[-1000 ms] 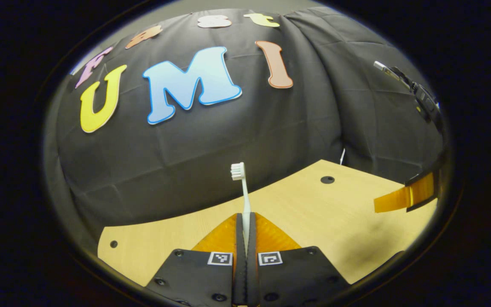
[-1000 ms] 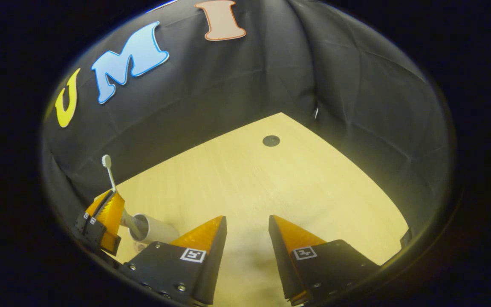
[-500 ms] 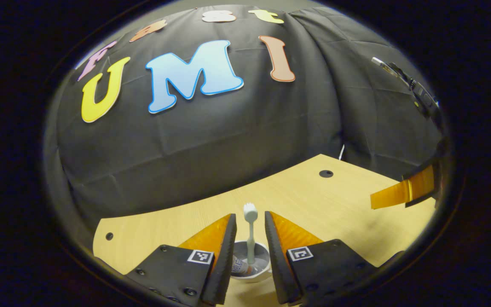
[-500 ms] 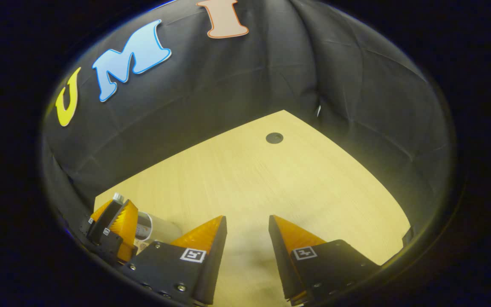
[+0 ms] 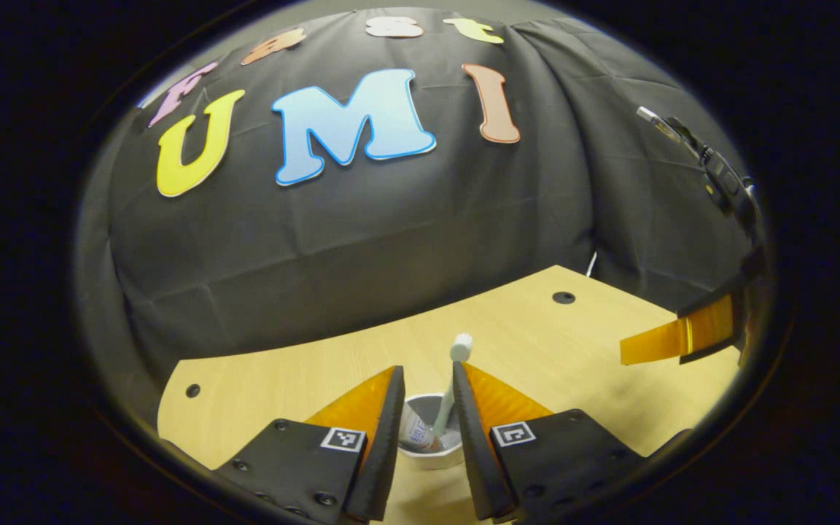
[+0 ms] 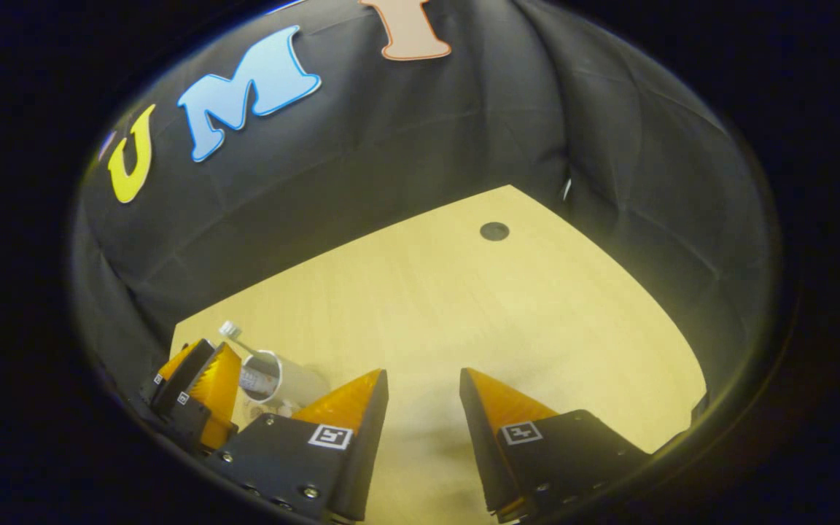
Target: Put the toothbrush and toothpaste on the desktop into the cup, then pick up the cup and place it on the coaster on the desktop.
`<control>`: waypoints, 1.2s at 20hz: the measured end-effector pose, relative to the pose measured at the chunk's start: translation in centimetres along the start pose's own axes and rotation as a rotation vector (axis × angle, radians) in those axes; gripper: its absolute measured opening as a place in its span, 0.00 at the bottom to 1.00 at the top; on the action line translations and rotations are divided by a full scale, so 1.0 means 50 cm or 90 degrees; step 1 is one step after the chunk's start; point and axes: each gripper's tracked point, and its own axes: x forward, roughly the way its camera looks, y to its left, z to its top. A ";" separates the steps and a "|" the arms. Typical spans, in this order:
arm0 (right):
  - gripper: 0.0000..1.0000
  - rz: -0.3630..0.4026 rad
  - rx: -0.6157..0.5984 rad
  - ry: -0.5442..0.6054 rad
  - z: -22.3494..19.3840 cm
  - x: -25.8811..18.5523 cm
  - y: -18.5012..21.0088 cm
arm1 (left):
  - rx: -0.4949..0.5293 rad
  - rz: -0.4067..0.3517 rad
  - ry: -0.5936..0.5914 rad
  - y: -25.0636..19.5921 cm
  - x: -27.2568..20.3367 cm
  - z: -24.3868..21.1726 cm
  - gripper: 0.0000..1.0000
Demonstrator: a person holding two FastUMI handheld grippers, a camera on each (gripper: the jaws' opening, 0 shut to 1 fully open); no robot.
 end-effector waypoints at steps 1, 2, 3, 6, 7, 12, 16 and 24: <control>0.59 0.009 -0.008 0.004 -0.003 -0.002 0.010 | -0.005 0.004 0.000 0.004 -0.009 -0.001 0.49; 0.59 0.018 -0.016 0.008 -0.009 -0.001 0.019 | -0.010 0.007 0.001 0.009 -0.020 -0.001 0.50; 0.59 0.026 -0.027 0.012 -0.011 -0.003 0.029 | -0.015 0.012 0.000 0.015 -0.034 0.000 0.50; 0.65 0.056 -0.060 0.025 -0.028 -0.004 0.064 | -0.027 0.030 0.001 0.042 -0.066 -0.002 0.50; 0.65 0.065 -0.074 0.030 -0.033 -0.004 0.077 | -0.032 0.037 0.002 0.053 -0.075 -0.003 0.50; 0.59 0.111 -0.143 0.056 -0.068 -0.001 0.133 | -0.053 0.085 0.019 0.121 -0.119 -0.035 0.50; 0.58 0.149 -0.204 0.077 -0.093 0.003 0.183 | -0.060 0.126 0.028 0.181 -0.149 -0.056 0.57; 0.59 0.202 -0.368 0.102 -0.117 0.039 0.255 | -0.071 0.193 0.048 0.273 -0.206 -0.091 0.57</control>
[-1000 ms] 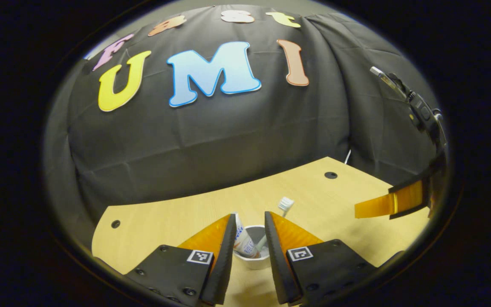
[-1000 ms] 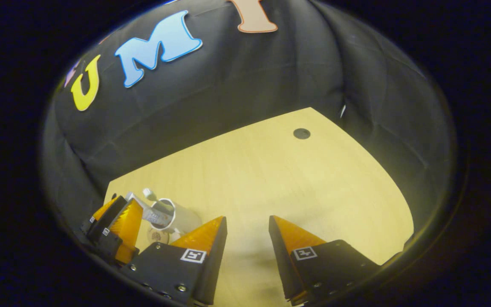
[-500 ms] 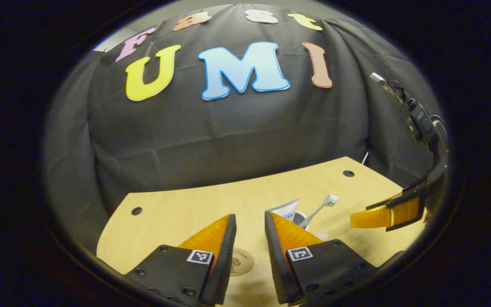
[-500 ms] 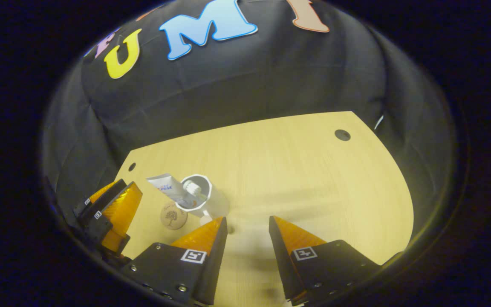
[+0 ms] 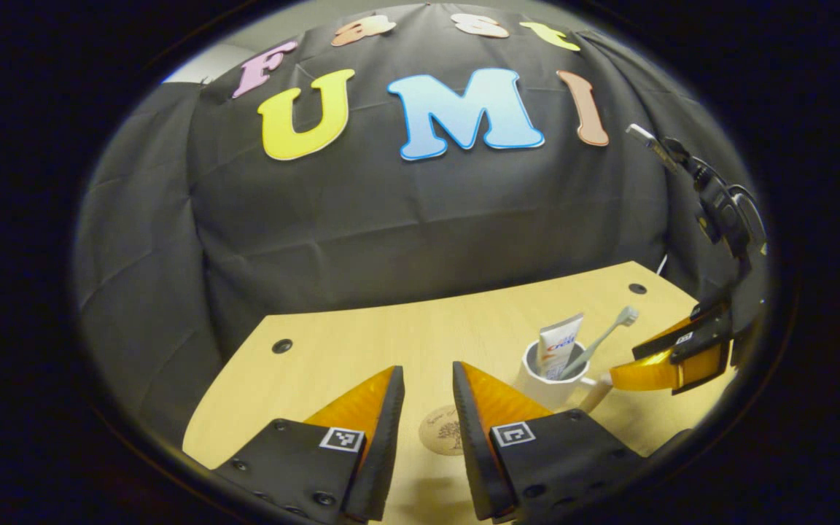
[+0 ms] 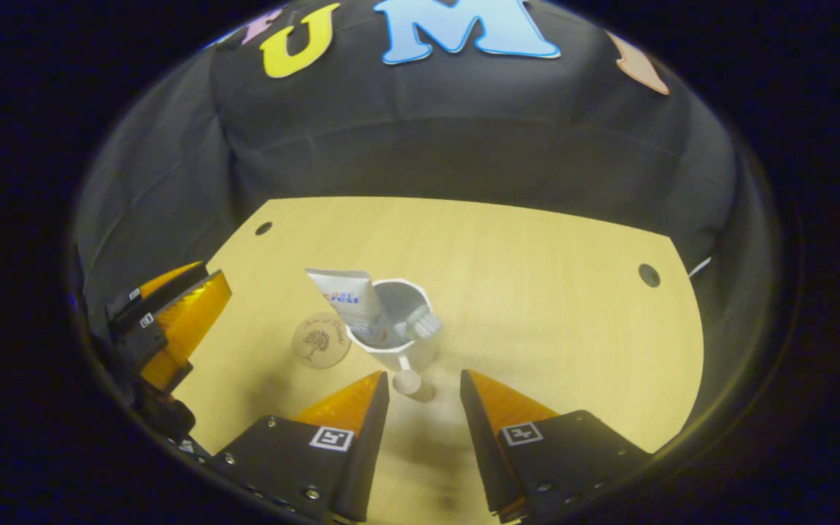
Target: Put the toothbrush and toothpaste on the desktop into the cup, then pick up the cup and place it on the coaster on the desktop.
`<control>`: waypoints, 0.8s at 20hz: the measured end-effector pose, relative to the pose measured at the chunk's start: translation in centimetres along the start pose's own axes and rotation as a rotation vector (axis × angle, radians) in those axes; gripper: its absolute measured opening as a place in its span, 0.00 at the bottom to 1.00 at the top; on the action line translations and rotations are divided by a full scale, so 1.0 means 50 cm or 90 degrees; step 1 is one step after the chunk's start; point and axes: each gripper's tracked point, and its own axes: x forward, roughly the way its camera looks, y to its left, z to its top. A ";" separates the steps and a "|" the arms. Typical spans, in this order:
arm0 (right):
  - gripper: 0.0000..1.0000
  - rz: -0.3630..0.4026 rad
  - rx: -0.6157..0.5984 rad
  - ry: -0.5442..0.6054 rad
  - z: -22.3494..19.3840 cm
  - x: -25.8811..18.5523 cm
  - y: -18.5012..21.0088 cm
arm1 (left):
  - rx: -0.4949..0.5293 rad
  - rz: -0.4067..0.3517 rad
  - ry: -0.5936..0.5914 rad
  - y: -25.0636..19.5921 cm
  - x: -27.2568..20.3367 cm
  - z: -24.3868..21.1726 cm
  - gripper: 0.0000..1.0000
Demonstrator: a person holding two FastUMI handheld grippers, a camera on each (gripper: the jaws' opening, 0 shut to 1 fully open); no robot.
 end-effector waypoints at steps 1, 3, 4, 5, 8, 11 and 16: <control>0.59 0.005 -0.019 0.004 0.001 0.007 0.006 | -0.002 0.004 0.002 0.007 -0.002 -0.003 0.57; 0.58 0.018 -0.044 0.019 -0.003 0.022 0.016 | -0.005 0.013 0.006 0.022 -0.012 -0.010 0.50; 0.58 0.026 -0.052 0.027 -0.005 0.029 0.021 | -0.007 0.018 0.009 0.031 -0.016 -0.013 0.57; 0.58 0.032 -0.059 0.034 -0.006 0.034 0.026 | -0.009 0.024 0.012 0.041 -0.020 -0.017 0.57; 0.58 0.043 -0.079 0.050 -0.016 0.052 0.033 | -0.013 0.045 0.023 0.072 -0.033 -0.033 0.58; 0.52 0.051 -0.091 0.066 -0.022 0.065 0.034 | -0.019 0.069 0.035 0.107 -0.048 -0.052 0.58; 0.54 0.054 -0.091 0.082 -0.025 0.091 0.033 | -0.032 0.099 0.058 0.139 -0.068 -0.091 0.58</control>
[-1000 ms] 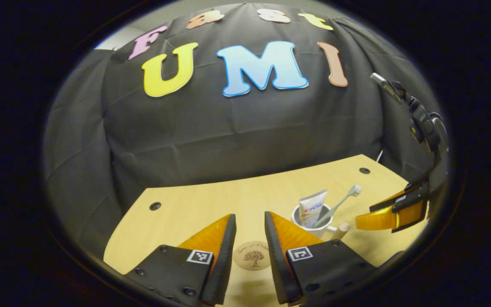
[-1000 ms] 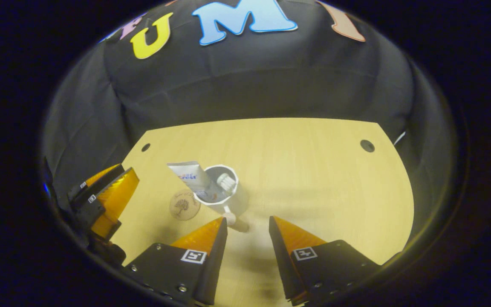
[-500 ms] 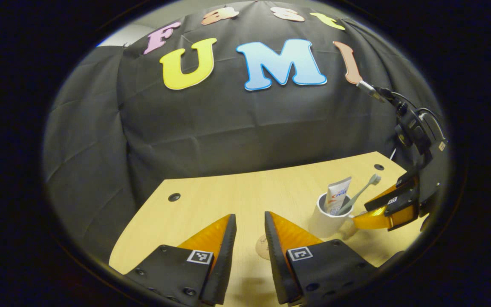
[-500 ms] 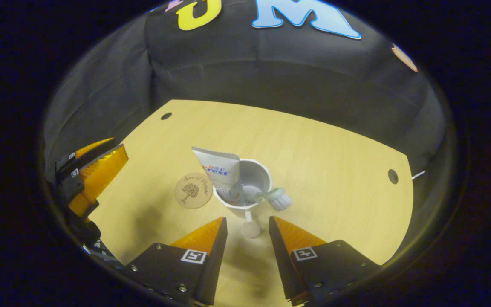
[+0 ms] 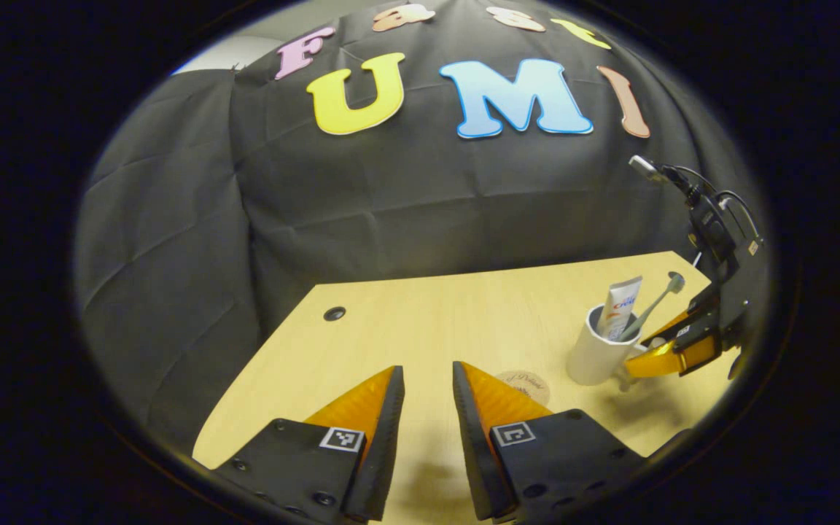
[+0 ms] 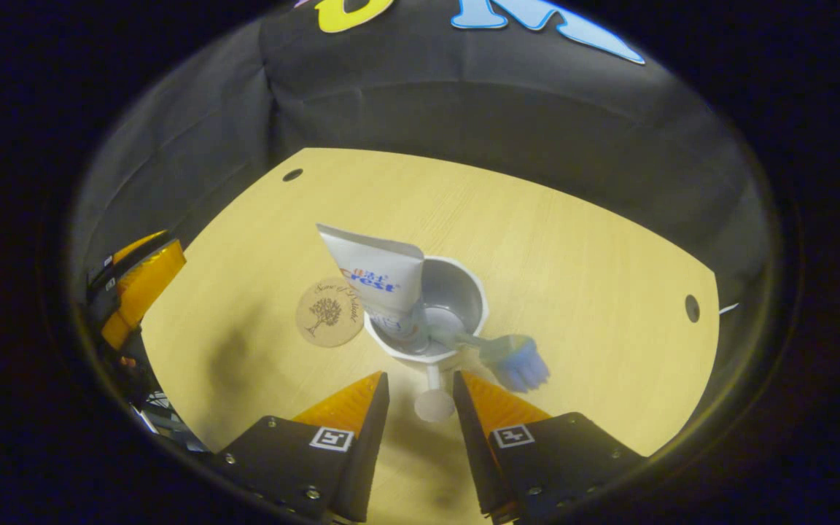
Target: Put the toothbrush and toothpaste on the desktop into the cup, then pick up the cup and place it on the coaster on the desktop.
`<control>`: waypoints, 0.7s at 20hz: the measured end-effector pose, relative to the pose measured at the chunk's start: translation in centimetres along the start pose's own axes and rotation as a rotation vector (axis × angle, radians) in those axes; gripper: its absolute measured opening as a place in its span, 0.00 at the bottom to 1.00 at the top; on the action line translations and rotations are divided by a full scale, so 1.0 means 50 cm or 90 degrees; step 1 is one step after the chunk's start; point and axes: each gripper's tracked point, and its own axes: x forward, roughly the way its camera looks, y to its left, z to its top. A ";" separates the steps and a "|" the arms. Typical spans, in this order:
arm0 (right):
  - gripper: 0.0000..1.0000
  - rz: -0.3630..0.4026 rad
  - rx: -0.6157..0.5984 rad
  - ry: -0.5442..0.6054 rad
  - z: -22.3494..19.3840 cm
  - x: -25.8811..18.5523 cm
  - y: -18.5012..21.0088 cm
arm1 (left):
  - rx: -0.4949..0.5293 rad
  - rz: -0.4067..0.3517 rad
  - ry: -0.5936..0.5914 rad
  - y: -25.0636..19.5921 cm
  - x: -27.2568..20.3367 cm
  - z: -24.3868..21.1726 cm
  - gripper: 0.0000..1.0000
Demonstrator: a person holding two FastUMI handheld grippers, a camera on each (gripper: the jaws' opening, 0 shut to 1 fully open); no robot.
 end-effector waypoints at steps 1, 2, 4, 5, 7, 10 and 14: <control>0.52 0.004 0.001 0.003 0.001 0.000 0.002 | -0.001 0.004 0.003 0.006 -0.003 -0.005 0.50; 0.52 0.001 -0.001 0.005 0.002 0.010 0.000 | -0.002 0.006 0.006 0.008 -0.003 -0.008 0.42; 0.34 -0.003 -0.003 0.003 0.001 0.009 -0.010 | -0.002 0.009 0.008 0.011 -0.002 -0.013 0.50; 0.31 -0.001 0.000 0.005 0.000 0.010 -0.009 | -0.002 0.010 0.009 0.008 0.003 -0.008 0.50; 0.24 -0.012 -0.007 0.001 0.004 0.002 -0.018 | -0.002 0.009 0.011 0.001 0.009 -0.002 0.42; 0.18 -0.022 -0.015 0.002 0.000 0.007 -0.017 | -0.004 0.007 0.012 -0.009 0.013 0.002 0.50; 0.12 -0.020 0.005 -0.007 0.005 0.001 -0.013 | -0.005 0.009 0.007 -0.013 -0.002 0.002 0.50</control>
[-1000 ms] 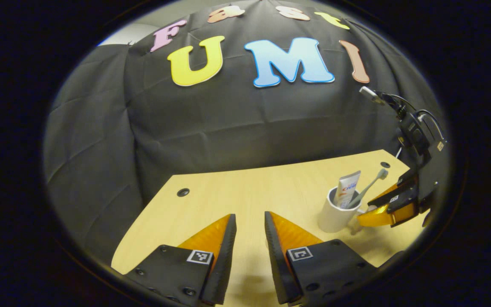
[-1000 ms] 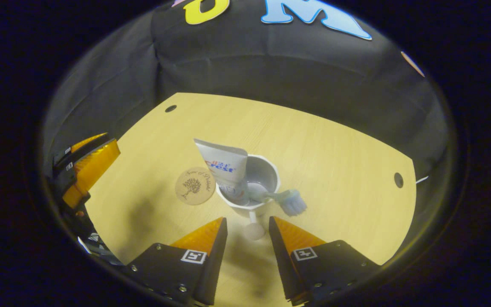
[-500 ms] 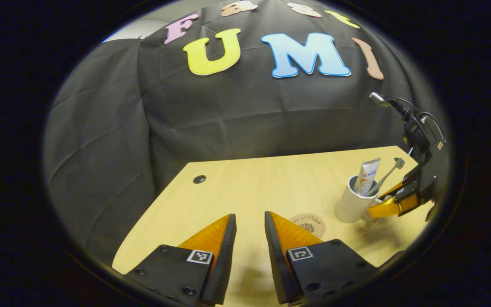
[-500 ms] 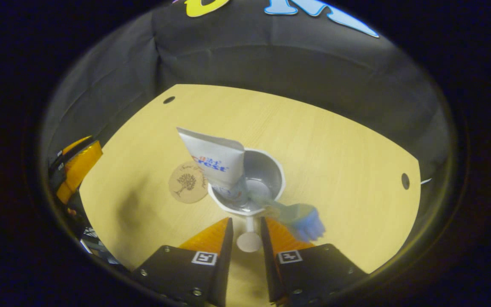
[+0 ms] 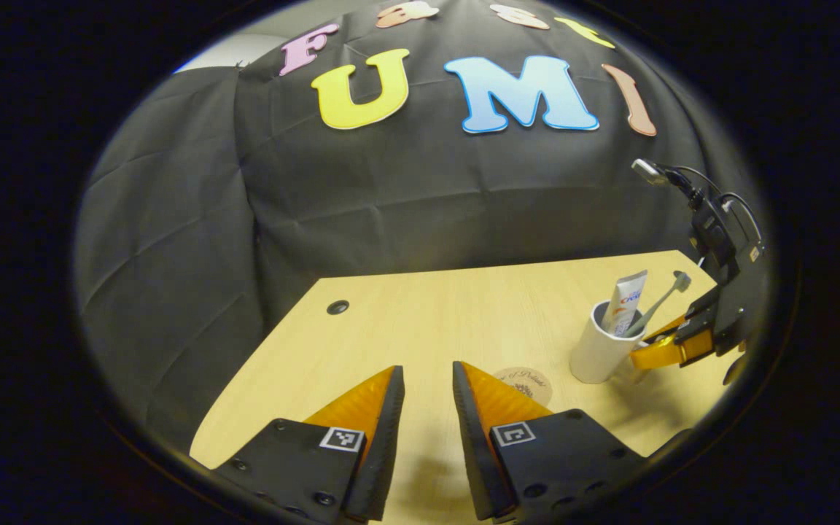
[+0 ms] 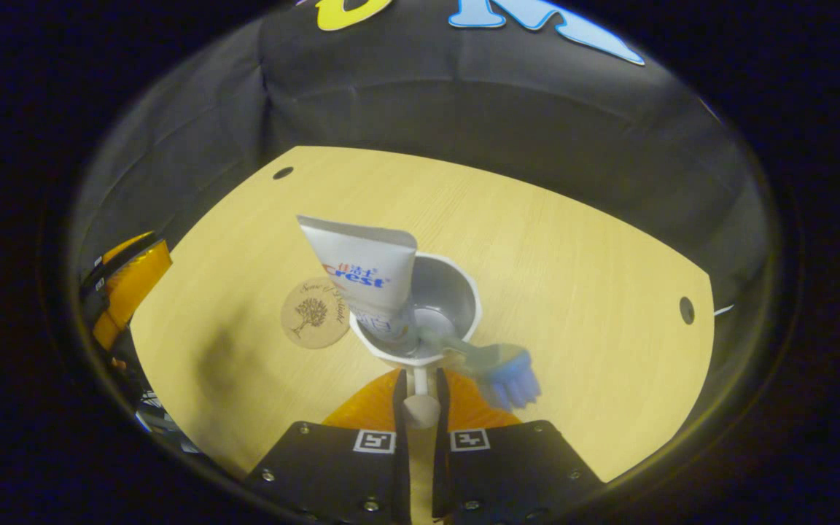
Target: Put the toothbrush and toothpaste on the desktop into the cup, then pick up the cup and place it on the coaster on the desktop.
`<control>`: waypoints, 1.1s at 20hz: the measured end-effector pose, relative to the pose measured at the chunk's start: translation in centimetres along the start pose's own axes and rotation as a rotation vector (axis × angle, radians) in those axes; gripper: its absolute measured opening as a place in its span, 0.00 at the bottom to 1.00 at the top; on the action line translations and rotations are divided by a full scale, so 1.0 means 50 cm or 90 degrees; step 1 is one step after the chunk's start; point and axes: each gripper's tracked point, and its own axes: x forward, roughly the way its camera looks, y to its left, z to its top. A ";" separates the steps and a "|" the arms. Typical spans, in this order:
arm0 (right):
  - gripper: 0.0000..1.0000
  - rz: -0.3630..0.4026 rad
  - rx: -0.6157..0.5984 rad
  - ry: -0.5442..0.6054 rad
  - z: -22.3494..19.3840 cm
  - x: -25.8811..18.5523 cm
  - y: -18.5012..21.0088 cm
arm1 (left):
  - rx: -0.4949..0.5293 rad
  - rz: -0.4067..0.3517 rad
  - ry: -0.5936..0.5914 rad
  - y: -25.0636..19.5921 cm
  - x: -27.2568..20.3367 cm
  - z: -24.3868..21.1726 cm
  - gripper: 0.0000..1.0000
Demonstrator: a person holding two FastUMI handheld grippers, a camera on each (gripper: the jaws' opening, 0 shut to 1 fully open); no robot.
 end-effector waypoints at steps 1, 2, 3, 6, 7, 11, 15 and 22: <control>0.12 0.002 0.007 -0.001 0.002 -0.002 0.001 | 0.000 0.001 0.001 0.001 -0.003 -0.003 0.50; 0.12 0.003 0.010 -0.003 0.004 -0.002 0.000 | -0.001 0.002 0.002 0.003 -0.005 -0.004 0.50; 0.12 0.003 0.011 -0.004 0.005 -0.004 -0.001 | -0.002 0.003 0.003 0.005 -0.006 -0.006 0.50; 0.12 0.009 0.023 -0.008 0.007 -0.008 0.007 | -0.002 0.008 0.004 0.014 -0.008 -0.003 0.50; 0.12 0.015 0.033 -0.009 0.007 -0.008 0.012 | -0.002 0.009 0.004 0.014 -0.009 -0.002 0.50; 0.12 0.016 0.035 -0.016 0.018 0.005 0.034 | -0.005 0.013 0.004 0.023 -0.008 -0.002 0.42; 0.12 0.033 0.045 -0.036 0.043 0.008 0.070 | -0.009 0.021 0.009 0.038 -0.015 -0.011 0.42; 0.12 0.061 0.039 -0.046 0.064 0.028 0.121 | -0.013 0.032 0.006 0.060 -0.028 -0.012 0.50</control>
